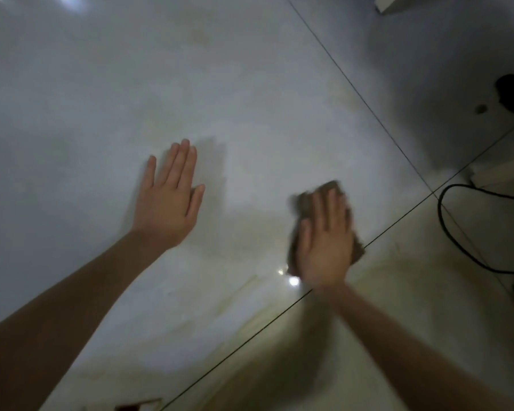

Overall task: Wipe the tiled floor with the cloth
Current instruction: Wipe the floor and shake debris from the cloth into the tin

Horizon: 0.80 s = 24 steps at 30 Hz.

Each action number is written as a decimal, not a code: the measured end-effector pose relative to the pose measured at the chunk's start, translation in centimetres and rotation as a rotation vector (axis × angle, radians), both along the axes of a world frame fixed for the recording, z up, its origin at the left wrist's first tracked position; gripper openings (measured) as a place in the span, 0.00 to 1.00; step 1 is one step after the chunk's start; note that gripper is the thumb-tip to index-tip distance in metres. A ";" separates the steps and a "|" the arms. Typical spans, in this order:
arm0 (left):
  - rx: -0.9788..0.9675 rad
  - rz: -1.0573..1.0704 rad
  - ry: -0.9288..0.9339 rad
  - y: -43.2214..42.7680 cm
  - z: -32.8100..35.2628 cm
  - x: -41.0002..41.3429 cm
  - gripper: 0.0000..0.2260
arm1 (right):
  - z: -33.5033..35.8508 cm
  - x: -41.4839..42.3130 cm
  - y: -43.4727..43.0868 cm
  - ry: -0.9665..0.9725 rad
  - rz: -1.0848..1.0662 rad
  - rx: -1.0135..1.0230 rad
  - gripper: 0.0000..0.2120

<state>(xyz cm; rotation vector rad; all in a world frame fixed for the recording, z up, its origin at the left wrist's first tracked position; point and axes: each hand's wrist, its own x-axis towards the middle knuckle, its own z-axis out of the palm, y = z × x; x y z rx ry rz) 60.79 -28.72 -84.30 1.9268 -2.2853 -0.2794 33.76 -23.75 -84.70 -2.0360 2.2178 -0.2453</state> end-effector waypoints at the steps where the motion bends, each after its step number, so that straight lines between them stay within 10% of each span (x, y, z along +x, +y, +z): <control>1: 0.004 0.001 0.022 1.8 0.2 0.1 0.28 | -0.3 3.5 3.2 -0.038 0.117 -0.002 0.27; 9: 0.035 0.100 0.005 13.9 0.9 7.1 0.26 | -0.2 10.3 6.7 -0.078 1.093 0.108 0.24; 17: 0.139 0.305 -0.064 24.2 1.4 14.5 0.27 | 0.2 5.1 5.4 0.075 0.413 0.017 0.29; 24: 0.146 0.535 -0.013 28.9 0.8 17.2 0.28 | -0.3 23.0 17.2 0.008 1.069 0.091 0.30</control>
